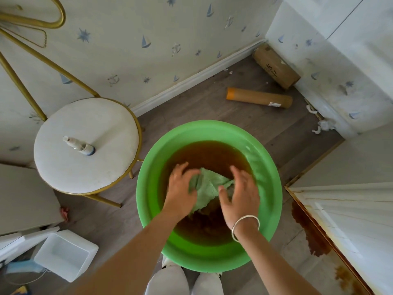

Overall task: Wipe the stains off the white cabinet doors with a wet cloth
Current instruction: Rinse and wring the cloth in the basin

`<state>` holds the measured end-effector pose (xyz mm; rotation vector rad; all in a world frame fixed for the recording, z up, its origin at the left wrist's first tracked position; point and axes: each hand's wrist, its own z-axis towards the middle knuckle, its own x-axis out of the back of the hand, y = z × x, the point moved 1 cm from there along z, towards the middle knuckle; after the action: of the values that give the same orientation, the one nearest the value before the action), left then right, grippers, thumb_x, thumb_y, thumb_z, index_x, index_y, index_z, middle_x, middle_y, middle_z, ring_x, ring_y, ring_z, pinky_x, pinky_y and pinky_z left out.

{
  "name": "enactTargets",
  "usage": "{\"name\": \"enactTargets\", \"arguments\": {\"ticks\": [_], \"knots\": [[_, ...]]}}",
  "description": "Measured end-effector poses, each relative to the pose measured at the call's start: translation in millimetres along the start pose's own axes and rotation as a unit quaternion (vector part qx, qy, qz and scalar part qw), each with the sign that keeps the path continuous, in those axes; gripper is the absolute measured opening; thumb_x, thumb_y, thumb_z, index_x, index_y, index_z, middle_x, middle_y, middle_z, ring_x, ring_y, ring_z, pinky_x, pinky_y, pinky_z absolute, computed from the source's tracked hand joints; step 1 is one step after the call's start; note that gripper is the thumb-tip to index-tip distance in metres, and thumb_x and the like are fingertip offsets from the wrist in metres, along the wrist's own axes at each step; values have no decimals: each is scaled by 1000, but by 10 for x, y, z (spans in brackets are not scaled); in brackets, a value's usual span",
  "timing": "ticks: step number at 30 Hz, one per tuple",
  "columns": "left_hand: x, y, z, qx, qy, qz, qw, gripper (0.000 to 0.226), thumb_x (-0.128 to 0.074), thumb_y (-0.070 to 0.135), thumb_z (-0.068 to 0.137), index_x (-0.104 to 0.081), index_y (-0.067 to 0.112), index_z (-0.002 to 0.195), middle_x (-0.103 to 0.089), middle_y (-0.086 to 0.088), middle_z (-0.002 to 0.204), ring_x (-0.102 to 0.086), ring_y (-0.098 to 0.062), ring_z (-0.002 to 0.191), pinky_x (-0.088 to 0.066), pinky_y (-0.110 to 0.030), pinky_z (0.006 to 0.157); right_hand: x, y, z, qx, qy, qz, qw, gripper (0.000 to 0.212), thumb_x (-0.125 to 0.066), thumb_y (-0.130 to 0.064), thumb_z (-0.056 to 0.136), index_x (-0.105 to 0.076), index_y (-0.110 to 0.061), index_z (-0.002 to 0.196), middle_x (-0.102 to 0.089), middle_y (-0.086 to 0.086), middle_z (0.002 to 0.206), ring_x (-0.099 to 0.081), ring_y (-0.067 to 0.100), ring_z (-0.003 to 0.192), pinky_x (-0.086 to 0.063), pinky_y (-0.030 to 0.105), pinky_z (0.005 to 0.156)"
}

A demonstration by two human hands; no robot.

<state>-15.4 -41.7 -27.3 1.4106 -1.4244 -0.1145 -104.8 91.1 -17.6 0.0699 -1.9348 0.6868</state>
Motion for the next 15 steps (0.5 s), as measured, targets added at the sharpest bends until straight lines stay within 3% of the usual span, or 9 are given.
{"name": "enactTargets", "arguments": {"ticks": [2,4,5,7,9,12,14,15], "knots": [[-100,-40,-26,-34,-57,144,987,49,-46,14,94,-43,34,139,-18,5,157,-1,-18,147,-3,-45,119,-73,-9,-12,114,-109,-120,980,58,-34,-57,94,-31,-35,147,-23,-1,158,-21,23,145,-23,43,115],[-151,-133,-30,-28,-101,248,963,50,-40,28,99,-28,40,146,-11,5,159,5,-19,147,0,-46,118,-182,52,-34,130,-208,-205,947,74,-7,-68,86,-12,-37,153,-8,-5,163,-6,20,149,-10,40,118],[-155,-172,-22,-17,-119,284,951,53,-39,35,99,-20,44,147,-6,5,160,8,-21,147,-1,-47,117,-223,96,-34,117,-228,-230,939,74,-5,-68,86,-2,-38,153,0,-6,163,-1,20,150,-7,40,118],[-149,-206,-16,10,-159,322,933,61,-42,47,96,-8,50,147,4,4,160,16,-24,146,-2,-49,116,-267,159,-9,81,-256,-242,933,63,-19,-57,98,7,-40,152,15,-9,161,8,21,149,-8,40,119],[-145,-206,-32,27,-184,345,920,68,-43,50,95,1,50,147,9,1,160,15,-26,145,-8,-50,116,-282,164,-6,72,-249,-222,940,57,-25,-41,103,0,-40,153,18,-11,160,12,19,149,-16,39,117],[-170,-186,-84,22,-127,285,950,73,-50,38,95,-1,47,148,-6,-9,155,-9,-30,142,-27,-44,110,-264,109,9,59,-191,-167,966,41,-29,-32,104,-36,-35,144,-14,-7,160,-11,18,147,-30,38,109],[-162,-189,-58,79,-65,112,988,71,-57,24,93,-16,35,150,-26,-13,142,-30,-32,131,-34,-42,106,-208,78,54,24,-171,-113,978,31,-36,-28,102,-54,-29,128,-30,-3,151,-26,20,140,-34,38,105],[-142,-183,-33,123,-48,37,991,65,-59,19,91,-28,25,148,-37,-14,136,-39,-33,126,-38,-41,103,-182,77,81,11,-165,-91,982,27,-40,-25,101,-57,-28,122,-34,-2,148,-30,21,138,-35,39,106]]}}
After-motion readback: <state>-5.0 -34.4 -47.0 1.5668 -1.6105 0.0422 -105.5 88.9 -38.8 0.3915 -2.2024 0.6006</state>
